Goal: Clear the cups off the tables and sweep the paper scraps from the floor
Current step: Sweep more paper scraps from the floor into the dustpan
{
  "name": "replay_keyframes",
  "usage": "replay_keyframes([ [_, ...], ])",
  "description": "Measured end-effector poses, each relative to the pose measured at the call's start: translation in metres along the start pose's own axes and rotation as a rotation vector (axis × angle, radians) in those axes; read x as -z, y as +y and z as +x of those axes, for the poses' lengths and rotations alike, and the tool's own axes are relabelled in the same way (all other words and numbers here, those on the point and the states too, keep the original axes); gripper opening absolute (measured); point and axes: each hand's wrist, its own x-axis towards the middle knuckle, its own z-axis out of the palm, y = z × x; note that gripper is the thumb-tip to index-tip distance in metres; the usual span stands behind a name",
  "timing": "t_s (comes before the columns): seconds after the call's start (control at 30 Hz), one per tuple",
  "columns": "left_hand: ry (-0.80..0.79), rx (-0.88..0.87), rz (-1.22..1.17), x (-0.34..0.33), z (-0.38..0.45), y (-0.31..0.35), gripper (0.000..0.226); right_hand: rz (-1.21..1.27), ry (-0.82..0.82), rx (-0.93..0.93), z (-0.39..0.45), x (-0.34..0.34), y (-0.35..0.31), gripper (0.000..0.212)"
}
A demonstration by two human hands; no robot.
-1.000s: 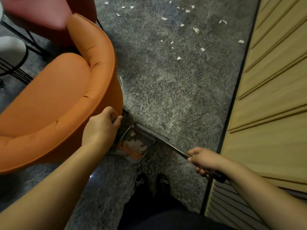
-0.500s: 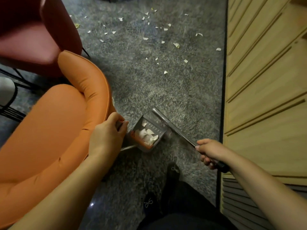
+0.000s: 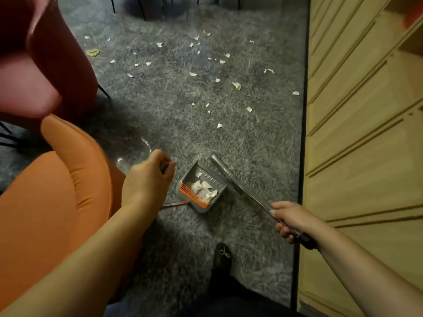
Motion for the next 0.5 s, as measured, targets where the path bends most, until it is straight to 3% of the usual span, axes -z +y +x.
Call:
replay_keyframes([
  [0.23, 0.031, 0.064, -0.035, -0.013, 0.088, 0.032, 0.018, 0.005, 0.000, -0.005, 0.049, 0.038, -0.087, 0.045],
  [0.5, 0.021, 0.012, -0.001, -0.025, 0.207, 0.057, 0.017, 0.070, 0.013, -0.009, 0.105, 0.056, -0.182, 0.042],
])
